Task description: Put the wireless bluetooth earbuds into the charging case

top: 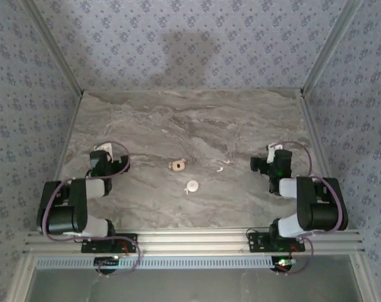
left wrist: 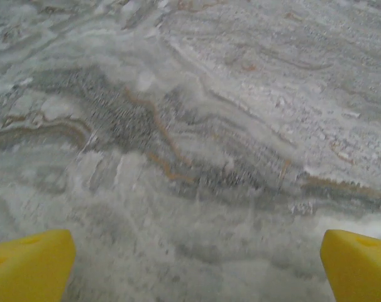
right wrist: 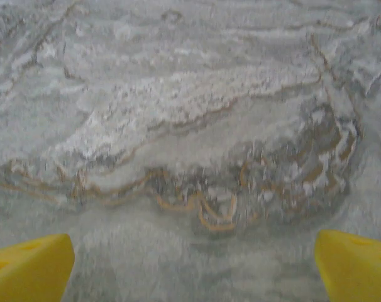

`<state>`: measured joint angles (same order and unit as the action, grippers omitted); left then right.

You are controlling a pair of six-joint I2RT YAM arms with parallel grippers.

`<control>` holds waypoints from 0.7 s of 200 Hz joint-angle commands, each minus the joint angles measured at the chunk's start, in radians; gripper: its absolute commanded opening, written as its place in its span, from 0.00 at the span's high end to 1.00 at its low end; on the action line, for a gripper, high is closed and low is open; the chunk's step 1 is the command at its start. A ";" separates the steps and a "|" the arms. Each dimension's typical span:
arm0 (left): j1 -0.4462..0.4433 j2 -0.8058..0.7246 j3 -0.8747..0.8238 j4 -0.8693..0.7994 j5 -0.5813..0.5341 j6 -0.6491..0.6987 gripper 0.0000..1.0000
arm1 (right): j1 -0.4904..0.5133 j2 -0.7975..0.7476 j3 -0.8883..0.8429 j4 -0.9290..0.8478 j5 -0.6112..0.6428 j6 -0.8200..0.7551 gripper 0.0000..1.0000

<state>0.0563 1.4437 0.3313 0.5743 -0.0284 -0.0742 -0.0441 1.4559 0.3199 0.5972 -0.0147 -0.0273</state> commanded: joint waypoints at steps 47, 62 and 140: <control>-0.021 0.094 0.086 0.239 0.041 0.049 0.01 | -0.005 0.067 0.074 0.209 -0.013 0.004 0.00; -0.021 0.093 0.085 0.238 0.040 0.047 0.00 | -0.003 0.067 0.073 0.209 -0.012 0.004 0.00; -0.021 0.093 0.085 0.239 0.041 0.047 0.00 | -0.003 0.070 0.074 0.207 -0.010 0.004 0.00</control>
<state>0.0425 1.5249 0.3847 0.7639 -0.0109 -0.0418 -0.0441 1.5066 0.3653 0.7677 -0.0147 -0.0269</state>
